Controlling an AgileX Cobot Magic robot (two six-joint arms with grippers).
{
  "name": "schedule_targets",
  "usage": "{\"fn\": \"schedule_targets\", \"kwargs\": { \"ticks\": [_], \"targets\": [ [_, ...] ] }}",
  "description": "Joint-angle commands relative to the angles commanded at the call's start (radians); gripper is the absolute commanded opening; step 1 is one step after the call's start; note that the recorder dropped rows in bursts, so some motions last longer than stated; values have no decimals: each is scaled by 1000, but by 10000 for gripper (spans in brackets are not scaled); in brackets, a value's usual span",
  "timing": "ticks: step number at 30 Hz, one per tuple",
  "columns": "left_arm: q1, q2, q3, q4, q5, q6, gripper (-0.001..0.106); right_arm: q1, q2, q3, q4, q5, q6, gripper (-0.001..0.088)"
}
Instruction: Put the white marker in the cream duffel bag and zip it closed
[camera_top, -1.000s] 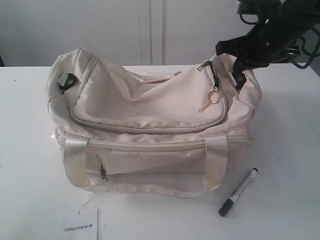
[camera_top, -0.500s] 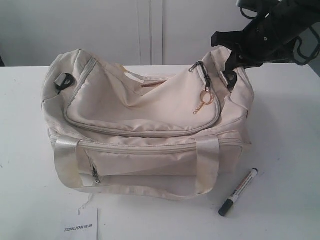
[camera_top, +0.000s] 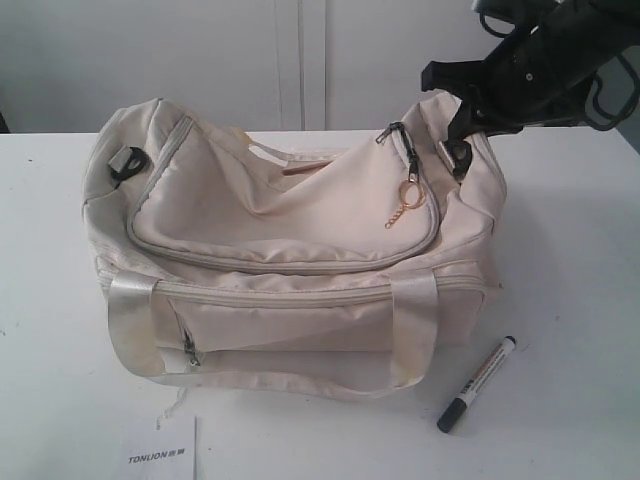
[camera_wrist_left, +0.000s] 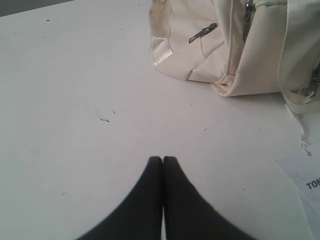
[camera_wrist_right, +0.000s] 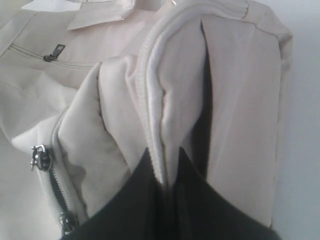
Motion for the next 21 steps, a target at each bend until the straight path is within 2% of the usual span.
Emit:
{"fn": "schedule_targets", "kwargs": {
  "ticks": [7, 13, 18, 21],
  "targets": [
    [0, 0, 0, 0, -17, 0, 0, 0, 0, -11, -31, 3, -17, 0],
    [0, 0, 0, -36, -199, -38, 0, -3, 0, -39, -30, 27, -18, 0],
    [0, 0, 0, -36, -246, -56, 0, -20, 6, -40, -32, 23, -56, 0],
    [0, 0, 0, -36, -281, -138, 0, -20, 12, -40, -32, 26, -56, 0]
  ]
}}
